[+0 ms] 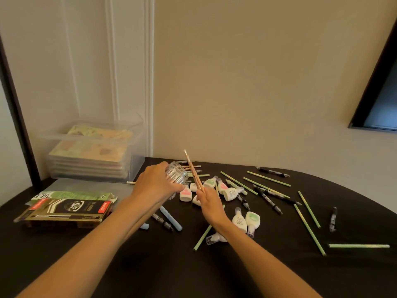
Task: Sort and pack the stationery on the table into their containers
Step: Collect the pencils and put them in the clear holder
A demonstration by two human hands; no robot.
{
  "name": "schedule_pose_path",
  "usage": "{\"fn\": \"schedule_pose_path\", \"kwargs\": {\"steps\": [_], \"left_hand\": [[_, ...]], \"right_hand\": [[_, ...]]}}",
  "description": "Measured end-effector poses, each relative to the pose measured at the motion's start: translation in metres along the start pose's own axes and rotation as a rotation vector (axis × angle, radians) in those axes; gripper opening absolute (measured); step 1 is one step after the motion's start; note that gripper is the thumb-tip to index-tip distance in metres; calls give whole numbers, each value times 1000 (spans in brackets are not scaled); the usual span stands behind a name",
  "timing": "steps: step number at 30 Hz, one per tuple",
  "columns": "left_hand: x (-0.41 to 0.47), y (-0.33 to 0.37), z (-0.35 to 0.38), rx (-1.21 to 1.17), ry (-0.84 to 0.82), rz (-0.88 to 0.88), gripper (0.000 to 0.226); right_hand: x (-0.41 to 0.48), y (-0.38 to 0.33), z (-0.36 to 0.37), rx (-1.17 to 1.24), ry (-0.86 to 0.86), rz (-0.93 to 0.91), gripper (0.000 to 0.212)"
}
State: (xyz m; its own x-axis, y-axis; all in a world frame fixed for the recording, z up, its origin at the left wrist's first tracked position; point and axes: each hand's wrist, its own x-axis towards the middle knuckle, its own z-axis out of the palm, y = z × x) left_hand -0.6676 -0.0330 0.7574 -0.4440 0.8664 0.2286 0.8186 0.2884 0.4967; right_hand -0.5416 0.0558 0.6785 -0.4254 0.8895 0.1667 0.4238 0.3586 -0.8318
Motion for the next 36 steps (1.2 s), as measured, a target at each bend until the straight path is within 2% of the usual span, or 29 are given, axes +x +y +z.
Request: {"fn": "schedule_pose_path", "kwargs": {"steps": [6, 11, 17, 23, 28, 31, 36], "left_hand": [[2, 0, 3, -25, -13, 13, 67], [4, 4, 5, -77, -74, 23, 70], [3, 12, 9, -96, -175, 81, 74], [1, 19, 13, -129, -197, 133, 68], [2, 24, 12, -213, -203, 188, 46], [4, 24, 13, -247, -192, 173, 48], [6, 25, 14, -254, -156, 170, 51]], "right_hand": [[0, -1, -6, 336, -95, 185, 17], [13, -19, -31, 1045, 38, 267, 20], [29, -56, -57, 1203, 124, 231, 24], [28, -62, -54, 1073, 76, 186, 17], [22, -62, -46, 668, -47, 144, 7], [23, -65, -47, 513, -42, 128, 2], [24, -76, -50, 477, -56, 115, 5]]}}
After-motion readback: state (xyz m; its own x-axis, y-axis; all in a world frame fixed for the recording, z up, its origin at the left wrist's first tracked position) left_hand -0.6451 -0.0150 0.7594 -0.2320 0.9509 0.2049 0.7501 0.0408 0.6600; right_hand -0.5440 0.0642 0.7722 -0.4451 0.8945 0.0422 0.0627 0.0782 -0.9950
